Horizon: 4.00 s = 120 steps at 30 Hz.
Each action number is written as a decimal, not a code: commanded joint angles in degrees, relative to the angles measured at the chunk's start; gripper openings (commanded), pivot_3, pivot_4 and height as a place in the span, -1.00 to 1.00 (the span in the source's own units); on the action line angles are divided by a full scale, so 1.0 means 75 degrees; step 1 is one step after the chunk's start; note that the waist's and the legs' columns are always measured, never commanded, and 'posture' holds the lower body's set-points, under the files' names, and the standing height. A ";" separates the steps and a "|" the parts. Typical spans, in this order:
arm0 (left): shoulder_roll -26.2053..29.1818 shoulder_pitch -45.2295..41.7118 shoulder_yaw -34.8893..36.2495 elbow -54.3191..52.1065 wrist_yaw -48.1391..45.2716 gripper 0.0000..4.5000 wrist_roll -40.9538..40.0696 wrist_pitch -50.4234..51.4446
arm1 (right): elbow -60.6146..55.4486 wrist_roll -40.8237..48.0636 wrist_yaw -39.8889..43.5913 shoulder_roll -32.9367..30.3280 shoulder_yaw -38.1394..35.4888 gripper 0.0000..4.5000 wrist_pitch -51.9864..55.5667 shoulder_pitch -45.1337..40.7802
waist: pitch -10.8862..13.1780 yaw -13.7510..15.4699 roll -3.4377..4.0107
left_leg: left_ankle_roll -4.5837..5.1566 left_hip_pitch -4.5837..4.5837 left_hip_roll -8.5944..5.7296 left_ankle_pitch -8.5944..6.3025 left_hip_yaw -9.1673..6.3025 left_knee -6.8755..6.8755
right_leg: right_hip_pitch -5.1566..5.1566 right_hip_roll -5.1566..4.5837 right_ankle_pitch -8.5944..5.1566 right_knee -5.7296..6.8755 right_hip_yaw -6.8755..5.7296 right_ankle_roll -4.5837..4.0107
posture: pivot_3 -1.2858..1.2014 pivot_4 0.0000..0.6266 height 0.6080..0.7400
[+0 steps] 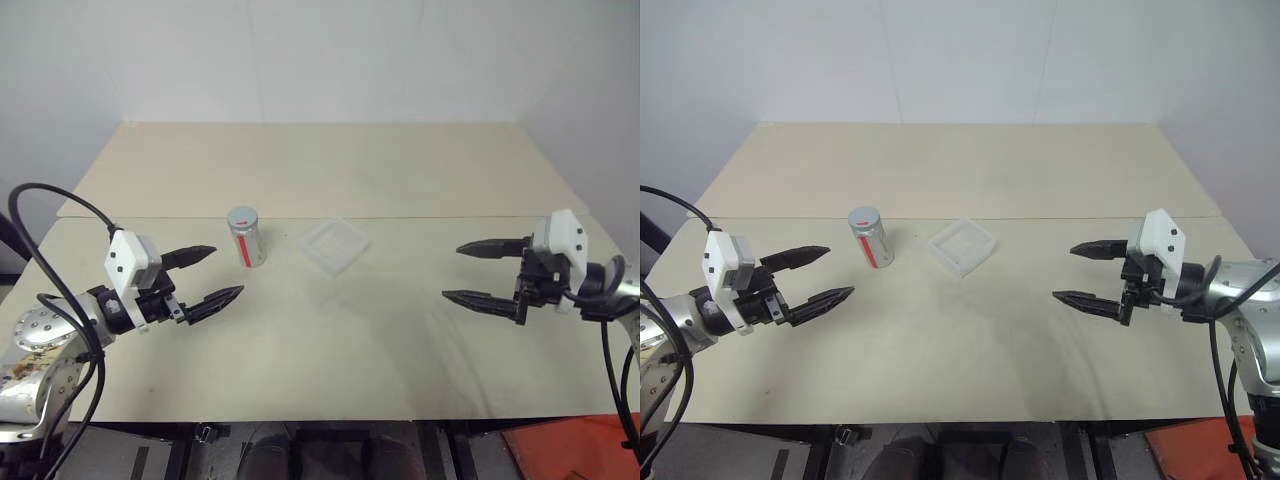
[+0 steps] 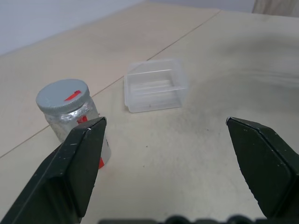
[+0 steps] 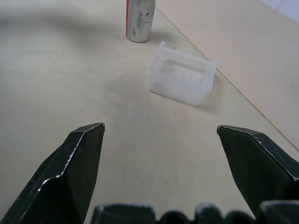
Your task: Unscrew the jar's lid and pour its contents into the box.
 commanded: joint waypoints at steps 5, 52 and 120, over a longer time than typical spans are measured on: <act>0.0113 0.0031 0.0192 -0.0110 0.0024 0.99 -0.0055 -0.0023 | -0.0332 0.0070 -0.0083 0.0008 -0.0274 1.00 -0.0201 0.0219 | 0.0000 -0.0002 0.0000 | 0.0000 0.0000 0.0000 0.0000 -0.0001 0.0000 | -0.0001 0.0000 0.0000 0.0000 0.0000 0.0000 | 0.03 -0.52 1.00; -0.4804 -0.2827 -0.2168 0.3134 0.6673 0.99 0.4291 -0.1864 | -0.0672 0.0145 -0.0604 0.0175 -0.0134 1.00 -0.0135 -0.0306 | 0.0003 0.0102 -0.0006 | 0.0008 -0.0008 -0.0004 -0.0003 -0.0008 0.0006 | 0.0007 -0.0006 0.0005 0.0000 -0.0015 0.0002 | 0.03 -0.52 1.00; -0.2538 -0.6018 -0.2904 0.5291 -0.3255 -0.09 0.1310 -0.1608 | 0.0172 -0.0168 -0.3411 0.3976 0.3139 1.00 0.2845 -0.5360 | 0.0005 -0.0191 -0.0004 | -0.0019 -0.0108 -0.0021 0.0018 -0.0006 0.0018 | -0.0109 0.0021 0.0006 0.0060 -0.0038 0.0007 | 0.03 -0.52 1.00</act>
